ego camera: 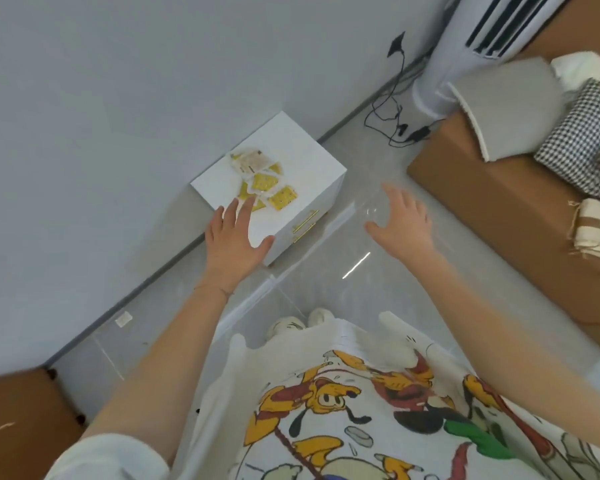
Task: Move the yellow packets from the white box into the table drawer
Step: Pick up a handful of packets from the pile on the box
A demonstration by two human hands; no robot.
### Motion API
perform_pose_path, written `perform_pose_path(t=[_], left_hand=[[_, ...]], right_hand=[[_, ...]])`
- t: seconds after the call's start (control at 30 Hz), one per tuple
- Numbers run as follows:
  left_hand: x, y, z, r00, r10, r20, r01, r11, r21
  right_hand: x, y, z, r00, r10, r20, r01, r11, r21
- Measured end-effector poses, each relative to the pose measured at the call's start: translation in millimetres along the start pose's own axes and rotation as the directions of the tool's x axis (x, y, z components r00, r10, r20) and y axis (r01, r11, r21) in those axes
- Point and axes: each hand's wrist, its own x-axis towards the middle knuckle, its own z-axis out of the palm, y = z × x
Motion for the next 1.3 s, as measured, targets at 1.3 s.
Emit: perform_pose_path(t=[1.3], left_hand=[[273.7, -139.5, 226.5, 0.740, -0.632, 0.231, 0.669, 0.656, -0.348]], right_hand=[[375.6, -94.9, 291.1, 0.860, -0.023, 0.509, -0.064, 0.986, 0.153]])
